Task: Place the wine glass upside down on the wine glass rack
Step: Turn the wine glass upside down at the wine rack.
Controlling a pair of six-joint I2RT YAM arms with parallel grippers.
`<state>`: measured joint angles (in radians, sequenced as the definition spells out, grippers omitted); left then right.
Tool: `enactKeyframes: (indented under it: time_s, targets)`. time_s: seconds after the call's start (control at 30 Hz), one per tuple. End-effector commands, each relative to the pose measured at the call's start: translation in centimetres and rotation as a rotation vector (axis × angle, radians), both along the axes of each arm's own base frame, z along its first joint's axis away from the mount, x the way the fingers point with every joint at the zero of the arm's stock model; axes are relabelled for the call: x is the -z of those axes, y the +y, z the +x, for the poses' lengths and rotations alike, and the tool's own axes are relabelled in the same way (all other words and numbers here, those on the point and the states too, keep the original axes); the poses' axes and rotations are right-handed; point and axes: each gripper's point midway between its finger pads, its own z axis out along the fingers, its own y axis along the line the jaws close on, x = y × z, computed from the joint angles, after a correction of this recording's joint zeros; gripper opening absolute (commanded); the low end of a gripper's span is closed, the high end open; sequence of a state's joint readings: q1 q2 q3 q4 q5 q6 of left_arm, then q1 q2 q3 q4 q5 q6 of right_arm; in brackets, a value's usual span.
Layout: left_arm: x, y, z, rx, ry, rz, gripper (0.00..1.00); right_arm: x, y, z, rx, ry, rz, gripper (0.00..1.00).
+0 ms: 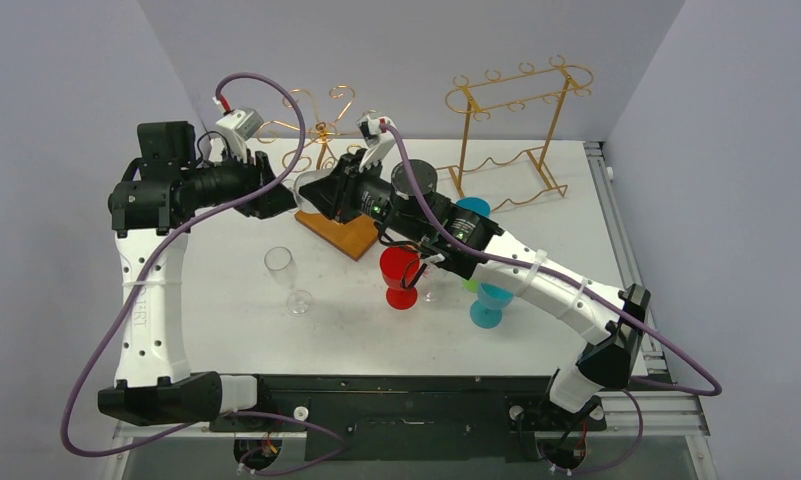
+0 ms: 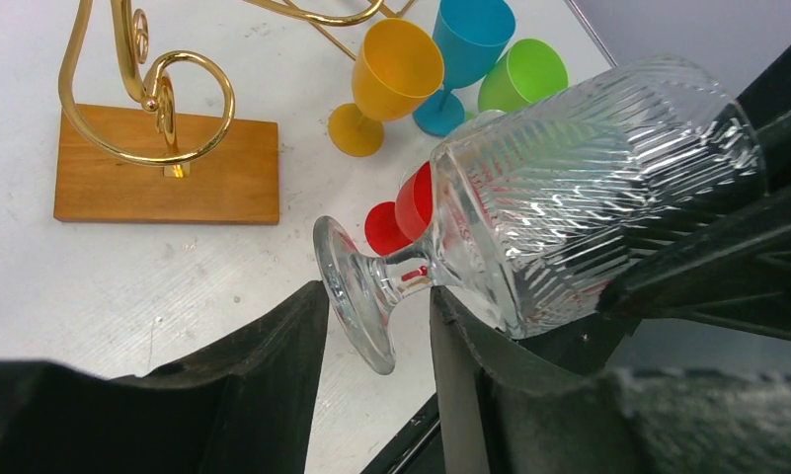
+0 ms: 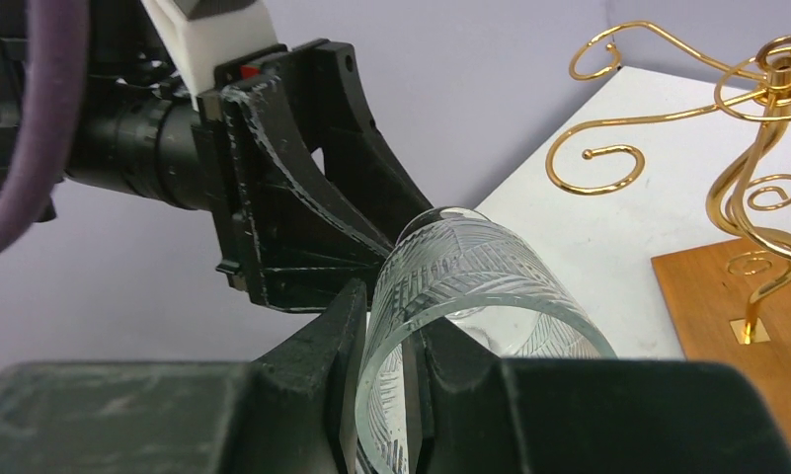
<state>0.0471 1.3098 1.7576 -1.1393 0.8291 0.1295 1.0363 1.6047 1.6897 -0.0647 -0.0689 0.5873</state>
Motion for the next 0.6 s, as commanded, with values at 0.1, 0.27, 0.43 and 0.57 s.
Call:
enactKeyframes:
  time_s: [0.1, 0.27, 0.43, 0.57]
  targets:
    - [-0.8, -0.6, 0.4, 0.033, -0.036, -0.030, 0.33, -9.8, -2.5, -2.6, -0.048, -0.130, 0.276, 0.00]
    - [-1.5, -0.3, 0.9, 0.012, -0.063, -0.019, 0.00, -9.0, -1.5, -2.8, -0.081, -0.107, 0.258, 0.01]
    - [-2.6, 1.2, 2.3, -0.079, -0.158, 0.048, 0.00, -6.8, -1.4, -2.5, -0.090, -0.055, 0.191, 0.46]
    - [-3.9, 3.1, 3.7, -0.158, -0.294, 0.150, 0.00, -4.3, -3.2, -2.0, -0.061, -0.008, 0.107, 0.63]
